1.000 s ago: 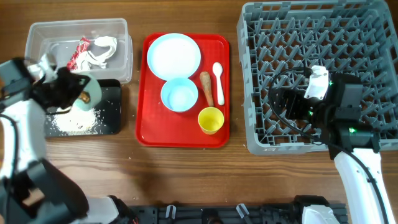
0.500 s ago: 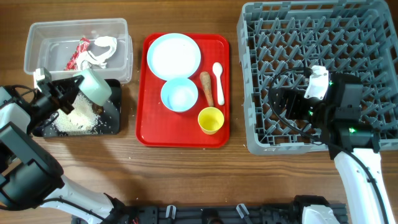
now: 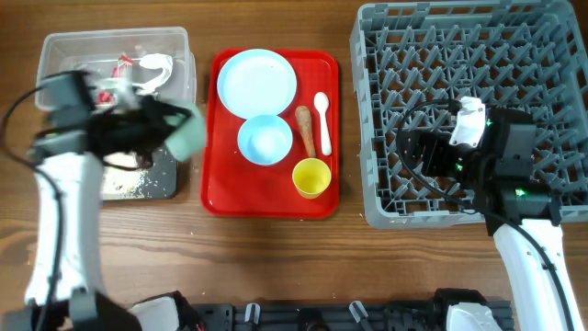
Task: Sort waste into correct bins and load items into the dishwasher rack
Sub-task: 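Tip the mint bowl over the black tray to dump the brown scrap, then set the mint bowl down and grasp the yellow cup with the left gripper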
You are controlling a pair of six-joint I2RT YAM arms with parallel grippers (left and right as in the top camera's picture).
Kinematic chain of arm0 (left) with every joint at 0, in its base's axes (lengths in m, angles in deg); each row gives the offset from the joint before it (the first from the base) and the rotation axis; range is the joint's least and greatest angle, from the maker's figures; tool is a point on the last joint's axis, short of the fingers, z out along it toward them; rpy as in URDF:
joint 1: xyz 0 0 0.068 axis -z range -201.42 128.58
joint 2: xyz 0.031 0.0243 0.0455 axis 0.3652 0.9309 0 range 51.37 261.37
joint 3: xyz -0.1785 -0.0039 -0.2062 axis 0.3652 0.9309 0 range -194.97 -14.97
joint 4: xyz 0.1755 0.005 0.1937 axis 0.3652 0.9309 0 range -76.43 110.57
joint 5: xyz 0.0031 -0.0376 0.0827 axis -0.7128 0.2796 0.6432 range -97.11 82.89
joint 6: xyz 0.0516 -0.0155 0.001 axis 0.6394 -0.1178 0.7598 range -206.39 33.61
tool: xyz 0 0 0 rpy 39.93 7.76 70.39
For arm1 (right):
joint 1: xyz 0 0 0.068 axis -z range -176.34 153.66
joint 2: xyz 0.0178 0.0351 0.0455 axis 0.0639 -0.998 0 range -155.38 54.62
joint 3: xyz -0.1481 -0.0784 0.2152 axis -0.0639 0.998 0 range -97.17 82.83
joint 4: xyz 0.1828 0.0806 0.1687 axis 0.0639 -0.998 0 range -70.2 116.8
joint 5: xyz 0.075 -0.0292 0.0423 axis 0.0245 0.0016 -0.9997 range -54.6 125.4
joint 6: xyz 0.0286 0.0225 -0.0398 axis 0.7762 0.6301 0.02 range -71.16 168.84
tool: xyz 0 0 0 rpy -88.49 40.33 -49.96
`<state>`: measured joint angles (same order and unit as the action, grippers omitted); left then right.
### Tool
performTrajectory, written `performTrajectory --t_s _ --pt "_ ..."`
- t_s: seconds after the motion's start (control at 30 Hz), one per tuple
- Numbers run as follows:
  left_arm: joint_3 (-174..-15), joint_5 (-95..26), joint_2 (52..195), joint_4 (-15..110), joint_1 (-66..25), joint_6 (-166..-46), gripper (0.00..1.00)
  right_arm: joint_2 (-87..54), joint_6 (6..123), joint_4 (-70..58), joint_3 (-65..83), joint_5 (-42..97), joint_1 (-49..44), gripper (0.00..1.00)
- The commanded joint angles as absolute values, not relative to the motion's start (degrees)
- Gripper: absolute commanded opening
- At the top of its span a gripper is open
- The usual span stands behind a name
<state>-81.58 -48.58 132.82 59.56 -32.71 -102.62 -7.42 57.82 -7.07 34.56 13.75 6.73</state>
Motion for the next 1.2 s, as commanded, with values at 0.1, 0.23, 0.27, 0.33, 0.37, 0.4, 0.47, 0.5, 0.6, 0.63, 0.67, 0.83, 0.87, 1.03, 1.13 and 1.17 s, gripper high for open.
performTrajectory --t_s 0.1,0.23,0.27,0.33,0.37,0.4,0.47,0.5,0.6,0.63,0.67,0.83,0.87,1.03,1.13,1.17 --pt "-79.0 -11.95 135.23 64.18 -10.02 -101.86 0.04 -8.32 58.08 -7.05 33.44 12.79 6.69 1.0" --pt "-76.11 -8.52 140.36 62.73 -2.35 -104.96 0.04 -8.89 58.3 -7.11 33.44 12.79 6.69 1.0" --pt "-75.87 -8.52 141.7 62.25 -1.17 -105.53 0.04 -8.93 58.27 -7.05 33.44 12.79 6.69 1.0" --pt "-75.87 -8.52 144.25 61.23 0.6 -105.57 0.04 -8.93 58.25 -7.05 33.44 12.79 6.69 1.0" --pt "-75.87 -8.52 144.95 60.85 1.19 -106.05 0.04 -8.93 58.27 -7.05 33.44 12.79 6.69 1.0" --pt "-75.87 -8.54 145.63 60.68 1.76 -106.73 0.04 -8.93 58.25 -7.05 33.44 12.79 6.69 1.0" --pt "-75.87 -8.89 146.33 60.59 2.55 -108.35 0.1 -8.93 58.27 -7.07 33.44 12.79 6.69 0.99" --pt "-75.87 -9.11 146.35 60.61 2.77 -108.33 0.16 -8.93 58.23 -7.05 33.44 12.79 6.69 1.0" --pt "-76.64 -10.31 146.16 60.74 2.85 -108.31 0.37 -8.93 58.25 -6.59 33.44 12.79 6.69 1.0" --pt "-77.29 -11.1 146.09 60.83 2.81 -108.31 0.47 -8.93 58.25 -6.5 33.44 12.79 6.69 1.0" --pt "-78.91 -12.65 146.02 61.31 2.79 -108.28 0.57 -8.93 58.25 -6.48 33.44 12.79 6.69 1.0" --pt "-88.96 -15.23 145.85 64.92 2.88 -107.15 0.59 -8.93 58.23 -6.52 33.44 12.81 6.69 1.0" --pt "-90.06 -16.17 145.85 64.44 3.36 -105.64 0.59 -8.93 58.23 -6.54 33.44 12.79 6.69 1.0" --pt "-90.08 -17.63 146.13 63.61 5.04 -101.11 0.52 -8.93 58.25 -6.72 33.44 12.79 6.69 1.0" --pt "-90.08 -18.44 147.14 63.5 7.07 -95.91 0.49 -8.93 58.27 -6.7 33.44 12.79 6.69 1.0" --pt "-90.08 -18.47 147.71 63.52 7.66 -94.43 0.47 -8.93 58.27 -6.72 33.44 12.79 6.69 1.0"
